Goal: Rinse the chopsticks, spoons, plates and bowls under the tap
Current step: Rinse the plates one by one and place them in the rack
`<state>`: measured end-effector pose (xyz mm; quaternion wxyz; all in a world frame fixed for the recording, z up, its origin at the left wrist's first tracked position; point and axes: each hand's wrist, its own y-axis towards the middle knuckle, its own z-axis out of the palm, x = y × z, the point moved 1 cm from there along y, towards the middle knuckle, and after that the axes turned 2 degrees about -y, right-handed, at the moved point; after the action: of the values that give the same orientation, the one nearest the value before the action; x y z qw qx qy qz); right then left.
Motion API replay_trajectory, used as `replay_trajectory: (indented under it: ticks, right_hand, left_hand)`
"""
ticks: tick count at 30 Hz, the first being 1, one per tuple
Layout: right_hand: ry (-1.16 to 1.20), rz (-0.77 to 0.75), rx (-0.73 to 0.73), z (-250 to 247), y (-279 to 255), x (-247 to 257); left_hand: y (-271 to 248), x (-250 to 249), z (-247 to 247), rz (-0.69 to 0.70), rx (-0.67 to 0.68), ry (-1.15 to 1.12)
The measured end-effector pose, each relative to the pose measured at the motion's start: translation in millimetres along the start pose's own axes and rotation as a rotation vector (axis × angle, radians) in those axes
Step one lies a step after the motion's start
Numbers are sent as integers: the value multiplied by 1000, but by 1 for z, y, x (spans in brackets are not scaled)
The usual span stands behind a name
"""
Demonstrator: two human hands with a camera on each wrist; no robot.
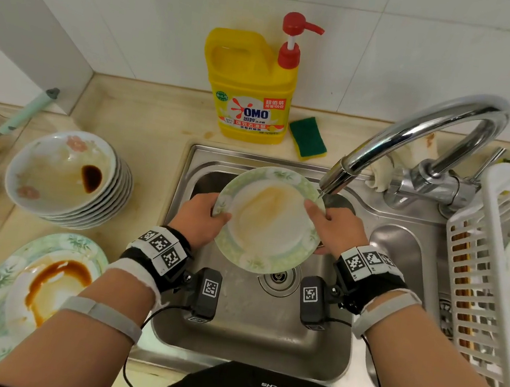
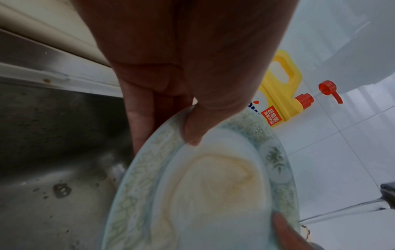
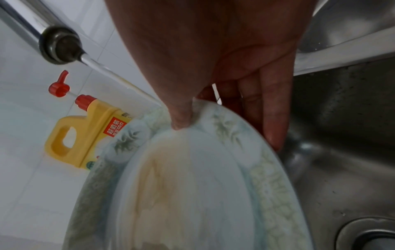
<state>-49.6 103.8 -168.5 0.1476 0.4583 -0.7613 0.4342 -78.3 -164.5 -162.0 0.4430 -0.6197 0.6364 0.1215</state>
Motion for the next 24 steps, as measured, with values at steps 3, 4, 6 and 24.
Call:
replay_trajectory:
  ticks: [3, 4, 6, 24]
  right_hand:
    - [-156, -35, -22, 0, 2, -2]
    - [-168, -45, -16, 0, 3, -3]
    - [-153, -68, 13, 2, 5, -7]
    - [-293, -167, -30, 0, 3, -7]
  left_hand:
    - [0, -2, 0, 21, -3, 32]
    - [0, -1, -1, 25, -3, 35]
    - [1, -2, -2, 29, 4, 42]
    - [2, -8, -3, 54, -32, 104]
